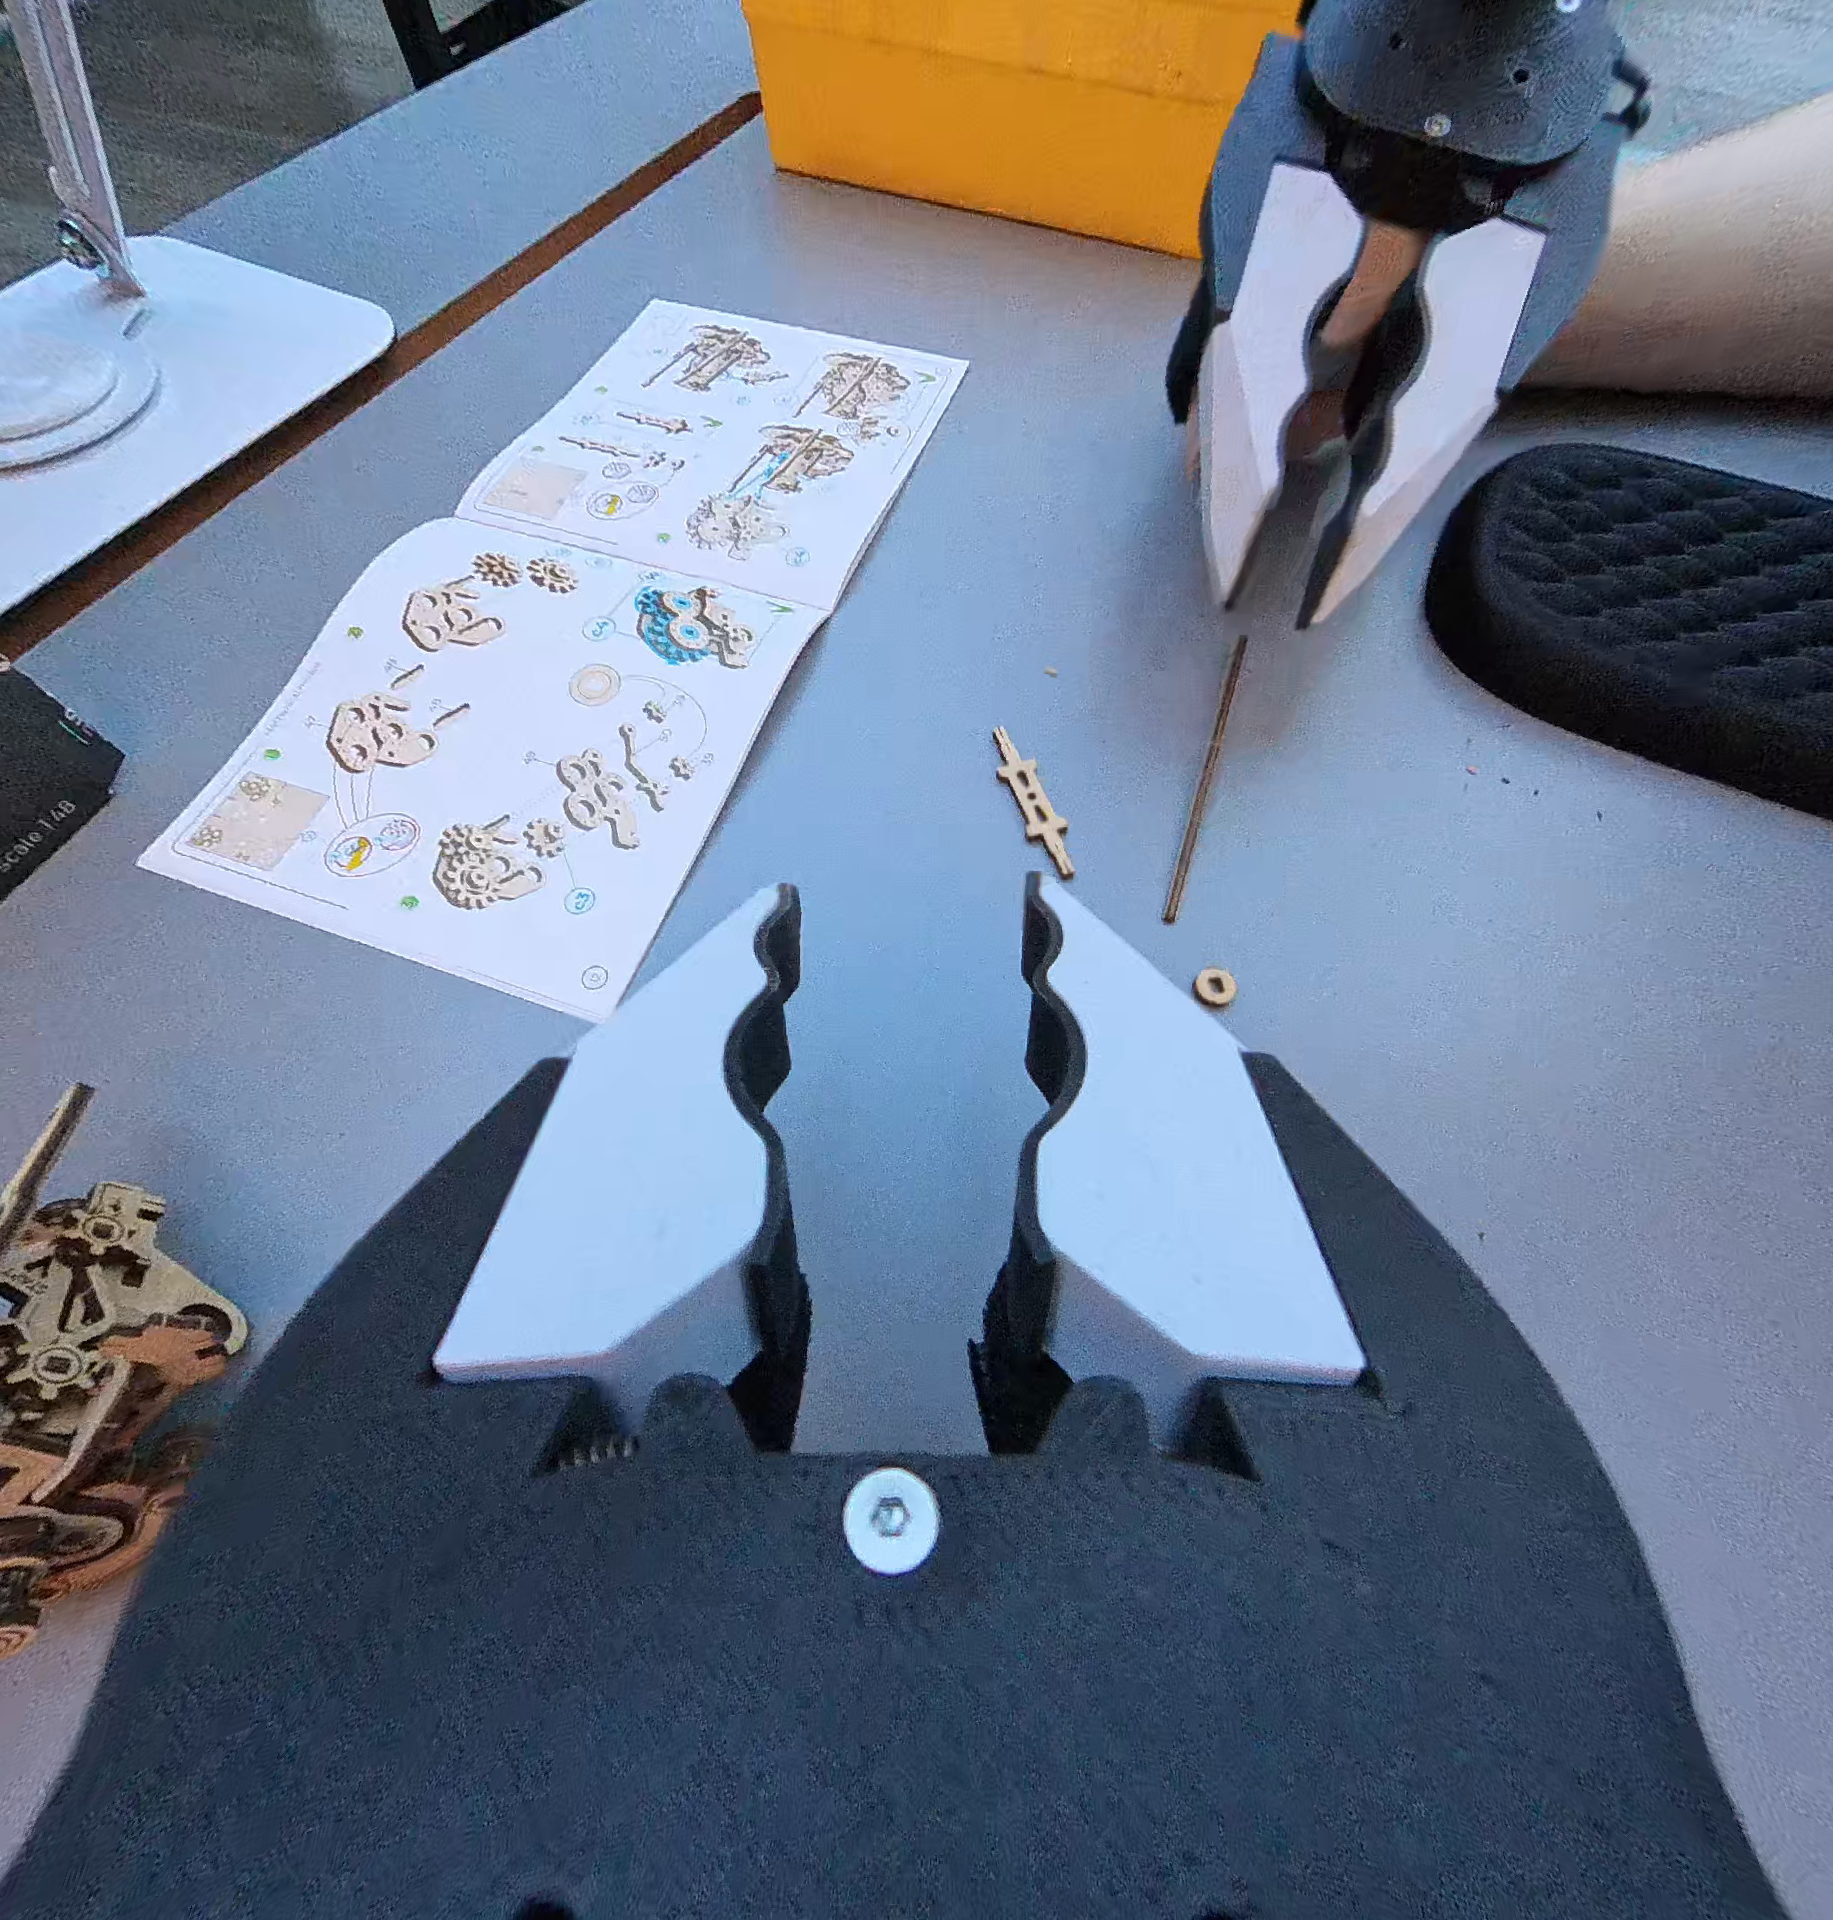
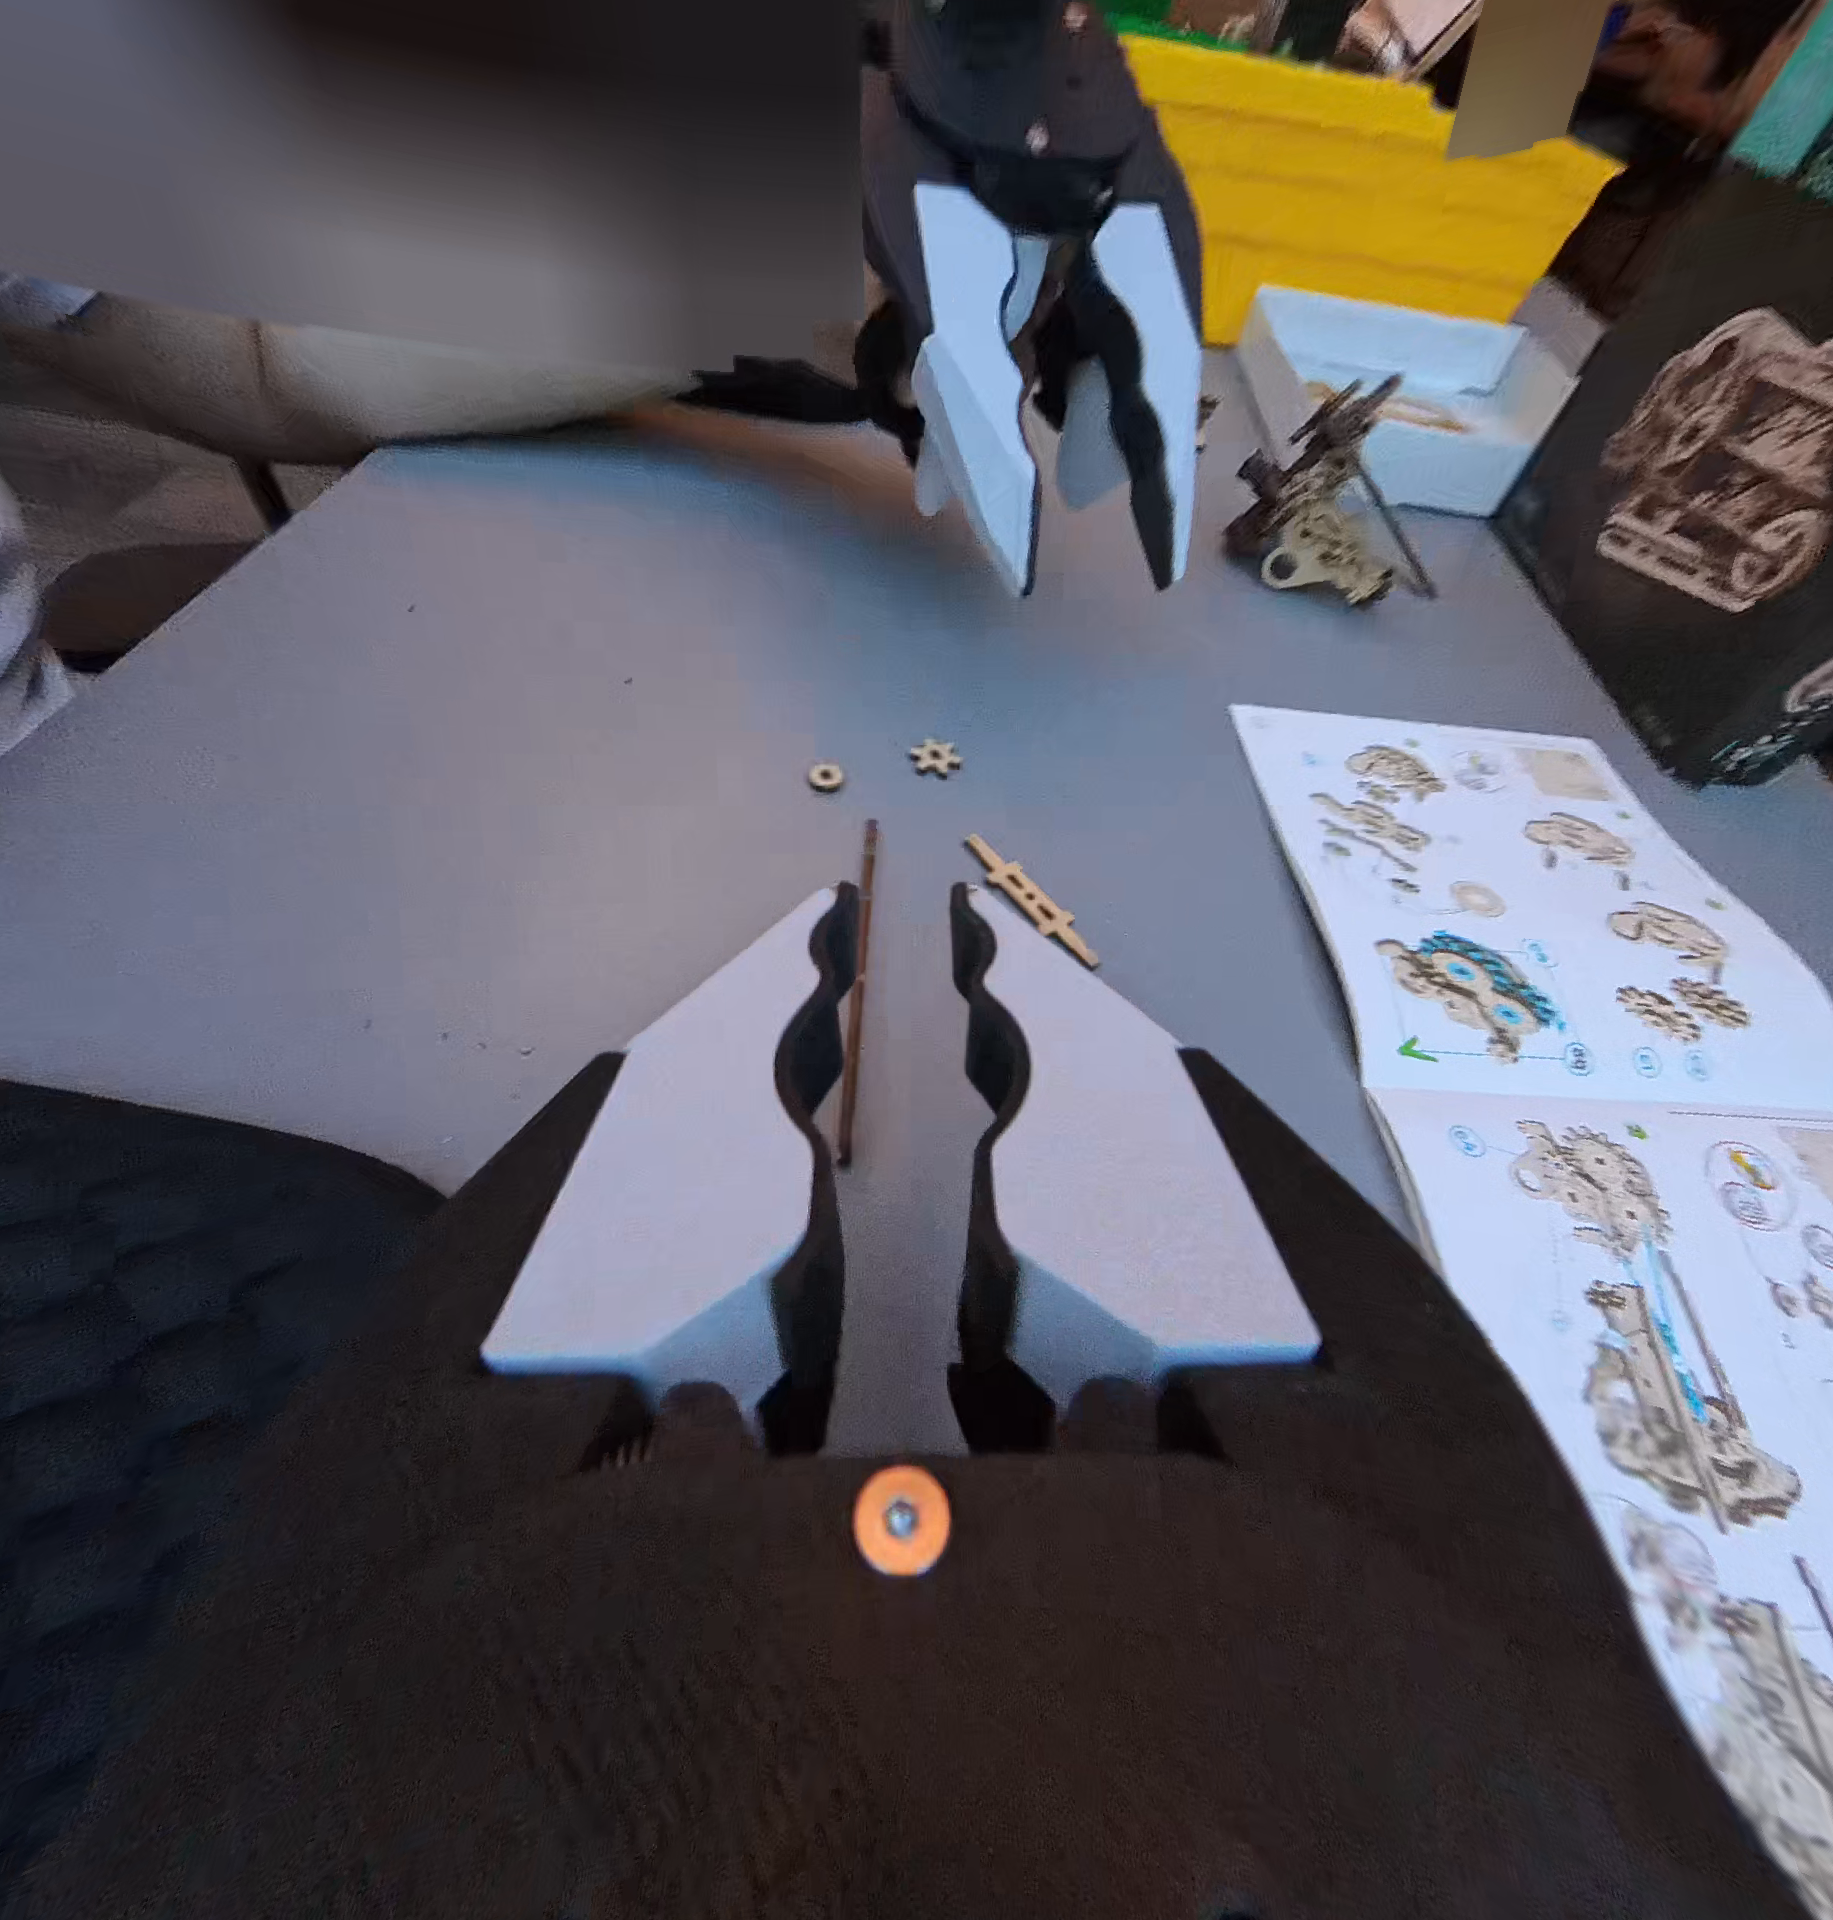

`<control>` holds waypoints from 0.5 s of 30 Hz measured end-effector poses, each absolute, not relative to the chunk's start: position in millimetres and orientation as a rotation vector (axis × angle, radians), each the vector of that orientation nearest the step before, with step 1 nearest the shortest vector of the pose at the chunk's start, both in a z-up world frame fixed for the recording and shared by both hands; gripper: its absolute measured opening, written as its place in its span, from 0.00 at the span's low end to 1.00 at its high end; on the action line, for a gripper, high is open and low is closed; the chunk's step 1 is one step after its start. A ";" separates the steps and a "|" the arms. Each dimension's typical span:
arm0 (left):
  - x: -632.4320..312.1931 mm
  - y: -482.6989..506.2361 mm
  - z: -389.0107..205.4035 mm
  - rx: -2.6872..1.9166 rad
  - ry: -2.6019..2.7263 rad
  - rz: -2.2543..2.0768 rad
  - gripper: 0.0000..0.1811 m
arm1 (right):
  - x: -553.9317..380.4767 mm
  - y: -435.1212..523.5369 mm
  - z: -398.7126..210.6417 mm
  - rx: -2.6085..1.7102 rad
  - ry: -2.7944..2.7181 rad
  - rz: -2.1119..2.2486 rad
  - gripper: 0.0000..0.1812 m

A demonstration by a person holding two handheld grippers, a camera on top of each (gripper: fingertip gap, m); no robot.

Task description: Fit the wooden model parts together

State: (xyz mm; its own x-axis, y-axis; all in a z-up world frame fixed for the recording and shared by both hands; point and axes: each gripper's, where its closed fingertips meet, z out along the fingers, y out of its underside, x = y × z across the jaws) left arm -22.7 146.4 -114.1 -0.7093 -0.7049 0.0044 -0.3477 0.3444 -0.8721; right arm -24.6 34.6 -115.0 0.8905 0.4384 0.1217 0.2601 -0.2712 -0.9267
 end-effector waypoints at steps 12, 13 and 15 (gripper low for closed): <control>-19.3 109.5 -134.8 -0.921 2.290 -1.388 0.22 | 41.3 41.0 -126.4 -1.856 -0.598 -0.612 0.20; -19.3 107.3 -136.6 -0.919 2.299 -1.383 0.21 | 41.1 41.4 -127.8 -1.864 -0.620 -0.653 0.16; -19.2 105.9 -139.5 -0.909 2.312 -1.352 0.21 | 39.6 39.4 -135.3 -1.896 -0.692 -0.712 0.00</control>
State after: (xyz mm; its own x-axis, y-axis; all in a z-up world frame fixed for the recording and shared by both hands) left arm -19.2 105.9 -139.5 -0.7499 -0.6598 0.0481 -0.3654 0.3525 -0.8615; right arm 39.6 39.4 -135.3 0.6688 0.1601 0.7260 0.7209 -0.3783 -0.5806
